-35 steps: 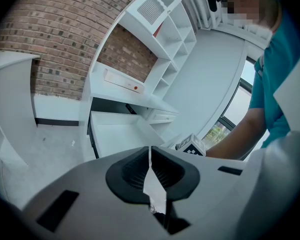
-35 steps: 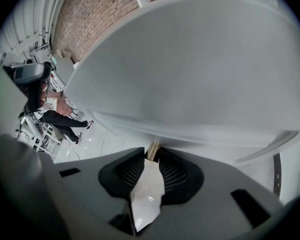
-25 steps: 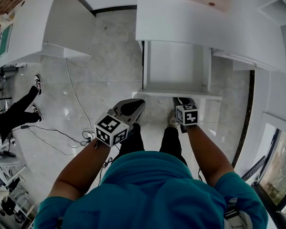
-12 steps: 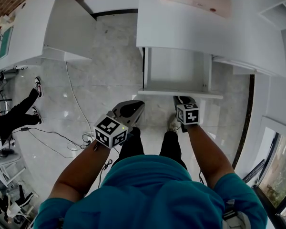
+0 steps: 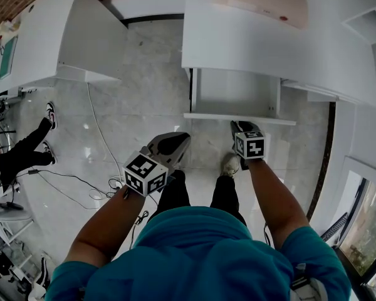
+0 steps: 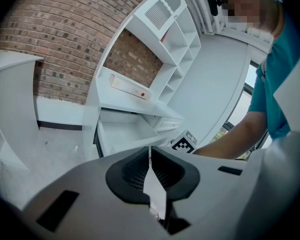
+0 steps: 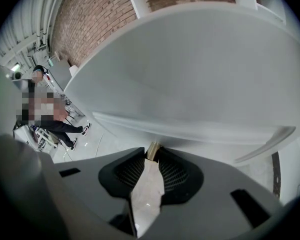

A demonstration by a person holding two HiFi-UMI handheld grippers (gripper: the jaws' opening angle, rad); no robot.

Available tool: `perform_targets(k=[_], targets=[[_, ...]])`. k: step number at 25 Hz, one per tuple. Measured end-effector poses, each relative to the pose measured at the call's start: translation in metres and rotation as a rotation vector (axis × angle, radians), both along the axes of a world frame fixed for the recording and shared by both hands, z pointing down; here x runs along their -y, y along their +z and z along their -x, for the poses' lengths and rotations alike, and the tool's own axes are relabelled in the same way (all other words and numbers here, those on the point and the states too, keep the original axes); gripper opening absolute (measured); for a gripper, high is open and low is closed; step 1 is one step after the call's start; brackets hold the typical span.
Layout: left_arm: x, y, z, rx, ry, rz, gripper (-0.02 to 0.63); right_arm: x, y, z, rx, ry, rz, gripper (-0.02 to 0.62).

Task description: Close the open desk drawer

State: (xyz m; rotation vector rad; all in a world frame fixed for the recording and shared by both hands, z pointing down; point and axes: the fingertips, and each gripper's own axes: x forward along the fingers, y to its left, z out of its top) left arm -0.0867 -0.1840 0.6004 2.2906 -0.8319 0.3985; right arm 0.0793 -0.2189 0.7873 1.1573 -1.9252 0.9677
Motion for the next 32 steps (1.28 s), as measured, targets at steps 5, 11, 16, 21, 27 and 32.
perform_targets(k=[5,11,16,21,27,32], targets=[[0.009,0.001,0.005,0.003,-0.005,-0.008,0.028,0.015,-0.002,0.001,0.000,0.005,-0.003,0.097],[0.024,-0.001,0.009,0.005,-0.017,-0.012,0.028,0.032,-0.003,0.001,-0.002,0.009,-0.008,0.097],[0.033,-0.001,0.010,0.002,-0.023,-0.025,0.028,0.046,-0.004,0.001,-0.004,0.012,-0.011,0.097],[0.041,0.000,0.013,-0.002,-0.028,-0.029,0.028,0.059,-0.002,0.002,-0.003,0.017,-0.014,0.097],[0.051,0.000,0.017,-0.001,-0.035,-0.029,0.028,0.074,-0.004,0.003,-0.006,0.016,-0.021,0.097],[0.061,0.001,0.020,0.002,-0.041,-0.036,0.028,0.086,-0.003,0.003,-0.006,0.021,-0.025,0.097]])
